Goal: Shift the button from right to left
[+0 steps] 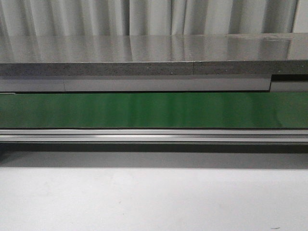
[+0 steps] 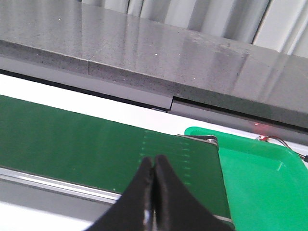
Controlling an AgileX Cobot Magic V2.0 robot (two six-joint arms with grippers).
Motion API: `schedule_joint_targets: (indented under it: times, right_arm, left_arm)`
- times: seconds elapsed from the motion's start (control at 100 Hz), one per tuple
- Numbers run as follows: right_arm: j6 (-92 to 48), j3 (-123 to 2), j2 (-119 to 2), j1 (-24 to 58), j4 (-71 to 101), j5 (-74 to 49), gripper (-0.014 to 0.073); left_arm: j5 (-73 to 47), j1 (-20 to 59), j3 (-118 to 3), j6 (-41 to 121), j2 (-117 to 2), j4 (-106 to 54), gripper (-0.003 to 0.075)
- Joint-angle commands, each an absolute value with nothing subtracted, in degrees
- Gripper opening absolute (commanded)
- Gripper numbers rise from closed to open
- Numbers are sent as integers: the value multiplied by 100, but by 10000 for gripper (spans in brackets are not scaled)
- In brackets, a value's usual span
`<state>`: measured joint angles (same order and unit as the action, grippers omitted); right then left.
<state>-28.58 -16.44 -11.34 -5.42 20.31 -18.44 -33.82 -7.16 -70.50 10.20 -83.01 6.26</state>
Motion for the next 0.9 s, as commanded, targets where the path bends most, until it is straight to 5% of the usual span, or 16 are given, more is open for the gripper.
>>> schedule_joint_targets:
  times: [0.0, 0.51, 0.89]
  right_arm:
    - [-2903, -1798, -1182, -517, 2089, -1420, -68]
    - [-2903, -1798, -1182, -517, 2089, -1420, -68]
    - [-2903, -1798, -1182, -517, 2089, -1420, -68]
  left_arm:
    - [-3066, -421, -7103, 1015, -7718, 547, 561]
    - [-1685, 813, -4488, 946, -5114, -335, 561]
    - [-1369, 909, -2747, 946, -2880, -429, 552]
